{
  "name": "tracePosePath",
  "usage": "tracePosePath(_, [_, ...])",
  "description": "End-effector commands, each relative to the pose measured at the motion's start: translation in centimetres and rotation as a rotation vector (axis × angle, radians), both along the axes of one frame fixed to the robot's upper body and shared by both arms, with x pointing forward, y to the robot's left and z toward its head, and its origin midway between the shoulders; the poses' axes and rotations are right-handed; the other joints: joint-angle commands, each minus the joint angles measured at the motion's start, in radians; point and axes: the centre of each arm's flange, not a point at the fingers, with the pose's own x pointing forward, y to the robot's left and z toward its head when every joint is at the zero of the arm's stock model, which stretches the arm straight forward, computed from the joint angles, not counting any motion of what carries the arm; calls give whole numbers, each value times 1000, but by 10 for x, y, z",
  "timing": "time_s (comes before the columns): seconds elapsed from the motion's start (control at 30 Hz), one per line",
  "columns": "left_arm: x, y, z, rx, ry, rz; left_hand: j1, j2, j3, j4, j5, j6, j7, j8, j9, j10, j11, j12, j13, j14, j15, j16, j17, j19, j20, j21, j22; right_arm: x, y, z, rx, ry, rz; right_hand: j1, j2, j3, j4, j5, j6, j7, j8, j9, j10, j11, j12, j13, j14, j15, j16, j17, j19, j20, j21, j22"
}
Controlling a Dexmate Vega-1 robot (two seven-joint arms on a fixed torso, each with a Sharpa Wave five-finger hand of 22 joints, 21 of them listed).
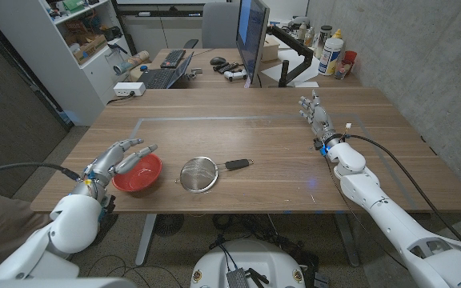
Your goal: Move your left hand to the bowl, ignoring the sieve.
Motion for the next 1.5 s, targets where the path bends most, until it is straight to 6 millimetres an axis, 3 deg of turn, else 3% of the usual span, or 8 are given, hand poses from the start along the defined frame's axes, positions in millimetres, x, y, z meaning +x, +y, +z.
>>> tracePosePath(0.03, [-1, -3, -1, 38, 21, 27, 9, 1, -1, -1, 4, 1, 0, 0, 4, 9, -4, 3, 3, -7, -30, 1, 3, 5, 5, -1, 0, 1, 1, -1, -1, 0, -3, 5, 21, 1, 5, 0, 6, -3, 10, 2, 6, -1, 5, 0, -6, 1, 6, 3, -4, 2, 4, 2])
tracePosePath(0.8, [-2, -1, -13, 112, 9, 63, 17, 0, -2, -4, 7, 29, -4, 6, 5, 34, -9, 10, 3, 14, -45, 8, 3, 23, -9, 4, 0, 2, 8, -1, -2, 8, 1, 5, 21, 2, 4, 0, 6, -1, 10, 2, 6, -2, 6, 0, -6, 1, 6, 3, -5, 3, 5, 2])
tracePosePath(1.5, [-18, 0, -19, 244, 66, 158, 23, -12, -7, -8, 17, 62, -6, 12, 5, 67, -16, 18, 3, 40, -61, 13, 2, 46, -23, 8, -1, 3, 11, -2, -20, 7, 6, 5, 21, 2, 4, -1, 6, -3, 10, 2, 5, -4, 6, 0, -6, 0, 7, 3, -3, 2, 6, 2])
